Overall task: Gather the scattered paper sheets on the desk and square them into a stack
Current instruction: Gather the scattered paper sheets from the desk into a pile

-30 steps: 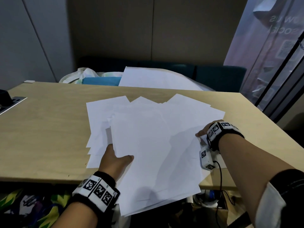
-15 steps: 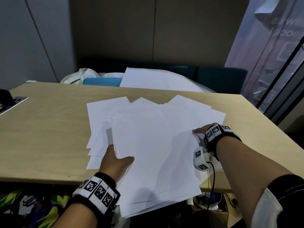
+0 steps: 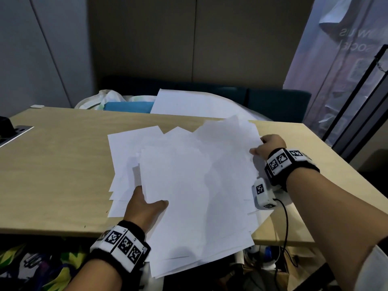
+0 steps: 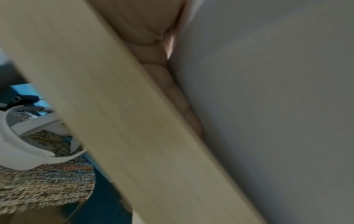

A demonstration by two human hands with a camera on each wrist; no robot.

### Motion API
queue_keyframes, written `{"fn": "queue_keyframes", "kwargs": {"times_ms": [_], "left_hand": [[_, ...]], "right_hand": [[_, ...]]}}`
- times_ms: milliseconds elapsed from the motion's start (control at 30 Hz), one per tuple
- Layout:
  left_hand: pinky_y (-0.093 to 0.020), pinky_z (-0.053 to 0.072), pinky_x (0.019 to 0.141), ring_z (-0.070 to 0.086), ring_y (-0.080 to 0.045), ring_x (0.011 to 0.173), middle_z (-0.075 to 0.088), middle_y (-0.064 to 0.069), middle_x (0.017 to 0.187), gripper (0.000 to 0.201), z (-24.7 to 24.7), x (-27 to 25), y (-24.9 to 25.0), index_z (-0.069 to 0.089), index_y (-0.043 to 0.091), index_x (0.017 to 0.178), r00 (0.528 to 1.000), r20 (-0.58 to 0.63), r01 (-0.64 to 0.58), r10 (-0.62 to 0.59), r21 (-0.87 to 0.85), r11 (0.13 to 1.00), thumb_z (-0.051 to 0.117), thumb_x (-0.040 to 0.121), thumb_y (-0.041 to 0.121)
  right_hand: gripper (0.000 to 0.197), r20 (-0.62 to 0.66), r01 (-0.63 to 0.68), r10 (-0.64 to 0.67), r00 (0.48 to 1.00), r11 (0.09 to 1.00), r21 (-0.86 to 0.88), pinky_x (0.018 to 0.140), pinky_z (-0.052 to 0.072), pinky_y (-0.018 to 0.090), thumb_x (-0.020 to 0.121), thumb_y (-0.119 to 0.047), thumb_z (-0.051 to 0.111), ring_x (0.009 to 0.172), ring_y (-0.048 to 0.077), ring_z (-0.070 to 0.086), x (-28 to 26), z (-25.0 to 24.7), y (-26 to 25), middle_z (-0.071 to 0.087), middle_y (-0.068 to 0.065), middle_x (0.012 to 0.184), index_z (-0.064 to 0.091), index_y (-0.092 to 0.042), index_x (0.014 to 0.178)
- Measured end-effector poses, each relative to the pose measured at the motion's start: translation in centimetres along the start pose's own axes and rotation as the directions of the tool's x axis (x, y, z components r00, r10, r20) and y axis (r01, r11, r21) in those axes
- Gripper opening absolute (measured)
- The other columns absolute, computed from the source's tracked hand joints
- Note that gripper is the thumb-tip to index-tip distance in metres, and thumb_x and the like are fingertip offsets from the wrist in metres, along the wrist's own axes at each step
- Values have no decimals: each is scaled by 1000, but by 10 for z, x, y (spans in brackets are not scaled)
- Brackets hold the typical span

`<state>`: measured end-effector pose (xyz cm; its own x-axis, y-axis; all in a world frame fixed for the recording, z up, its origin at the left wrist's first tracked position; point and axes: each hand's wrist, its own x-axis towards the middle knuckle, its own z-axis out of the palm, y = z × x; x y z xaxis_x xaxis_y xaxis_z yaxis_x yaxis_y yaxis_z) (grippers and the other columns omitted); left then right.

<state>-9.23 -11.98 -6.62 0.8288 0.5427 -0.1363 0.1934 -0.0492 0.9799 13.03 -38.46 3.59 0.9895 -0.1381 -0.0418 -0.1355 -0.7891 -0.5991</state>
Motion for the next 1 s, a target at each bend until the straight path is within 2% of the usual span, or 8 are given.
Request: {"fn": "queue_keyframes", "kwargs": {"times_ms": [100,167,467,567,633,733,833,1000], "left_hand": [[-31,45,81,63,-22,91,64,3,97,44,0,-1,0,50,16,110,1000,-1,-1,1,-17,1000,74,76,2],[-30,45,80,63,-23,91,64,3,96,43,0,-1,1,50,15,109,1000,-2,-2,2,-26,1000,74,75,1],[-34,47,85,63,-27,99,65,-2,105,49,0,1,-2,51,14,116,1000,-4,18,-18,-8,1000,75,75,4],[-35,48,87,63,-27,100,65,-4,108,60,0,2,-3,49,15,120,1000,-8,27,-27,3,1000,78,68,10],[-38,48,91,61,-26,103,62,-4,117,75,-1,1,-2,42,19,129,999,-26,22,-22,-11,1000,79,65,10],[-34,39,102,48,-15,118,42,13,135,101,-2,-1,1,15,36,148,999,-5,-38,38,-30,999,75,74,1],[-26,32,102,39,-3,123,38,21,136,89,-2,0,-3,28,43,143,995,35,-95,94,34,995,71,78,1],[-24,38,94,54,-20,123,62,3,117,14,3,3,1,63,24,106,1000,-8,-26,26,35,999,59,93,23]], "right_hand": [[20,-88,165,-172,981,983,-83,70,39,29,85,-18,65,81,29,57,-7,-16,-18,67,14,96,67,-4,99],[17,-154,201,-231,961,962,-187,67,40,30,88,-18,56,76,31,55,-14,-26,-31,65,15,90,67,-6,92],[23,-388,283,-406,827,898,-337,69,38,34,96,-20,43,88,38,58,-34,-70,-51,65,21,105,60,-8,106],[25,-512,322,-430,744,901,-291,74,44,41,98,-19,41,99,43,59,-41,-90,-57,64,26,108,58,-5,110],[27,-587,366,-438,680,897,-246,78,46,43,99,-21,40,99,43,59,-46,-103,-63,64,26,109,56,-4,112],[29,-674,428,-401,621,893,-137,80,42,39,97,-22,40,103,38,58,-53,-120,-72,64,22,112,57,-5,113],[26,-637,467,-355,685,884,10,84,41,32,92,-17,45,103,31,60,-51,-124,-77,66,18,109,62,-1,106],[25,-312,373,-266,912,854,363,82,47,27,88,-15,62,93,20,60,-53,-67,-57,68,13,101,66,2,106]]}}
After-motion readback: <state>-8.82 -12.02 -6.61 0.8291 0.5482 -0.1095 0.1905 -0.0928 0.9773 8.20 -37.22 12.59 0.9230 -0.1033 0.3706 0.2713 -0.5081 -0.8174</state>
